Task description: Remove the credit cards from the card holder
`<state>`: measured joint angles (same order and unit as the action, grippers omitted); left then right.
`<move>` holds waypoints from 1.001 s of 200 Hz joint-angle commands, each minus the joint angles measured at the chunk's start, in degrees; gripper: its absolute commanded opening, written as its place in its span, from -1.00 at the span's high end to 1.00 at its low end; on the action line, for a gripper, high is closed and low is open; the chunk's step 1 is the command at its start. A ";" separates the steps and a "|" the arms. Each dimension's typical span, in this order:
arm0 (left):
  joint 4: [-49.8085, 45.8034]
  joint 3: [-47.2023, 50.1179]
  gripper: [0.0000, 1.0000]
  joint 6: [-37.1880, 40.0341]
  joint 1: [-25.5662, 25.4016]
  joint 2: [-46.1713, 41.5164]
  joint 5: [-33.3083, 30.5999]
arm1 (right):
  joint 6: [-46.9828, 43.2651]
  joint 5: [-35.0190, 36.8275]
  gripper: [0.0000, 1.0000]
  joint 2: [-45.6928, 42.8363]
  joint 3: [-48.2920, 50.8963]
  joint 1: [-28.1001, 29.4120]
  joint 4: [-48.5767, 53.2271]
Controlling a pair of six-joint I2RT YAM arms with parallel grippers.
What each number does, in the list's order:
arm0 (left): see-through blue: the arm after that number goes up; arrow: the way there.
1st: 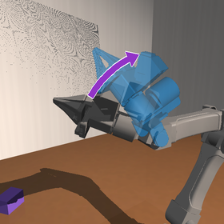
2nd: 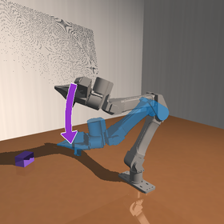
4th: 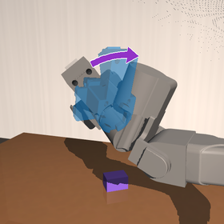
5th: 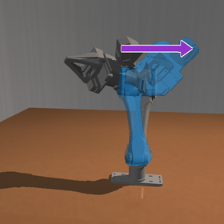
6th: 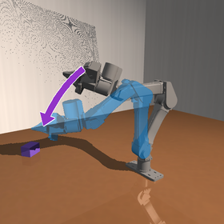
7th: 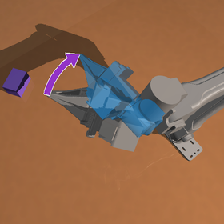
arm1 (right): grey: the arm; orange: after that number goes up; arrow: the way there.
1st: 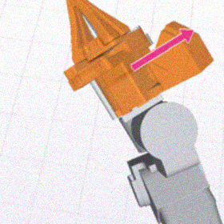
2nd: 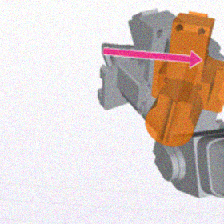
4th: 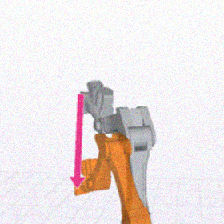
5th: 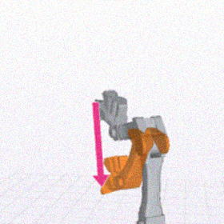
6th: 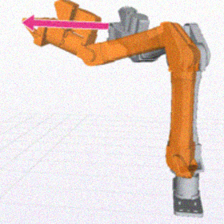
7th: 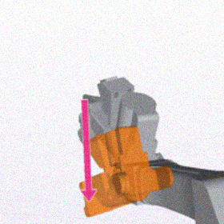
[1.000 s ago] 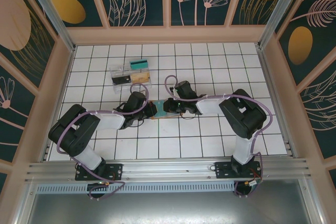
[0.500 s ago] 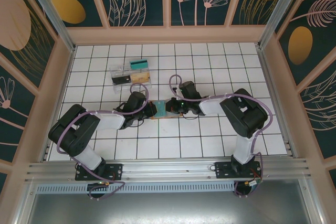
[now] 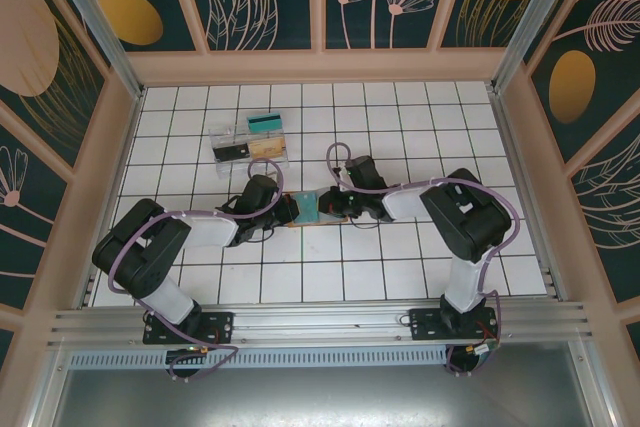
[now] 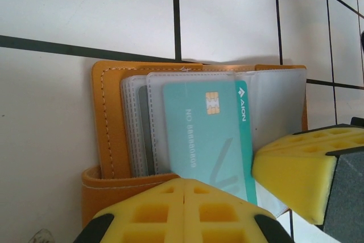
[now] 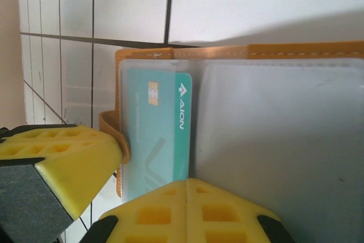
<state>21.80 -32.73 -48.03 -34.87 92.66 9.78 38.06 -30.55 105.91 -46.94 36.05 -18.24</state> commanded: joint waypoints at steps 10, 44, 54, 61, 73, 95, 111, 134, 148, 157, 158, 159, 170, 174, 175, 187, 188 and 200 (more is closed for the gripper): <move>-2.53 0.98 0.87 0.58 0.16 -0.55 -1.51 | -0.01 -0.57 1.00 -2.53 0.71 -0.82 -0.19; -2.84 1.09 0.87 0.92 0.16 -0.64 -1.60 | -0.23 0.05 1.00 -3.34 1.22 -1.85 0.44; -2.66 1.19 0.87 0.91 0.20 -0.73 -1.52 | -0.21 -0.65 1.00 -3.49 1.50 -2.01 -0.15; -2.58 1.27 0.87 0.83 0.16 -0.64 -1.39 | -0.27 -1.51 1.00 -3.34 1.43 -1.95 -0.57; -2.42 1.27 0.87 0.83 0.16 -0.58 -1.38 | -0.49 -2.69 0.92 -2.66 0.72 -1.73 -0.54; -2.25 1.18 0.89 0.83 0.17 -0.29 -1.17 | -1.20 -2.82 0.61 -1.17 -0.96 -0.83 0.48; -2.04 1.09 0.89 0.74 0.16 -0.11 -0.89 | -1.41 -2.60 0.47 -0.14 -1.82 -0.45 0.99; -2.03 1.03 0.89 0.83 0.20 -0.01 -0.73 | -1.50 -2.60 0.47 1.15 -2.45 -0.33 0.94; -2.00 1.09 0.89 0.86 0.21 0.06 -0.62 | -1.41 -2.90 0.49 1.68 -2.63 -0.25 0.69; -1.91 1.08 0.89 0.83 0.20 0.15 -0.49 | -1.37 -3.03 0.55 1.97 -2.78 -0.11 0.58; -1.92 1.04 0.89 0.83 0.18 0.15 -0.48 | -1.35 -3.03 0.55 2.04 -2.79 -0.11 0.57; -1.89 1.02 0.89 0.83 0.17 0.15 -0.47 | -1.34 -3.03 0.56 2.08 -2.80 -0.06 0.57; -1.90 1.00 0.89 0.88 0.20 0.13 -0.46 | -1.33 -2.95 0.72 2.11 -2.90 -0.04 0.65; -1.91 0.97 0.89 0.84 0.19 0.15 -0.46 | -1.37 -2.67 0.79 2.07 -2.83 -0.10 0.70; -1.92 0.99 0.89 0.79 0.22 0.15 -0.46 | -1.30 -2.63 0.80 2.04 -2.82 -0.10 0.68; -1.88 1.09 0.90 0.75 0.19 0.06 -0.63 | -1.16 -1.78 0.94 1.62 -2.34 -0.29 0.84; -1.91 1.09 0.90 0.75 0.18 0.02 -0.64 | -1.15 -1.70 0.94 1.56 -2.27 -0.37 0.84; -2.15 1.09 0.90 0.83 0.19 -0.16 -0.81 | -0.76 -1.17 1.00 0.79 -1.27 -1.04 0.69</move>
<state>21.85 -32.62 -48.01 -34.87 92.62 9.78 37.65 -33.04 107.00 -48.71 35.51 -18.04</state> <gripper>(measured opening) 0.056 0.045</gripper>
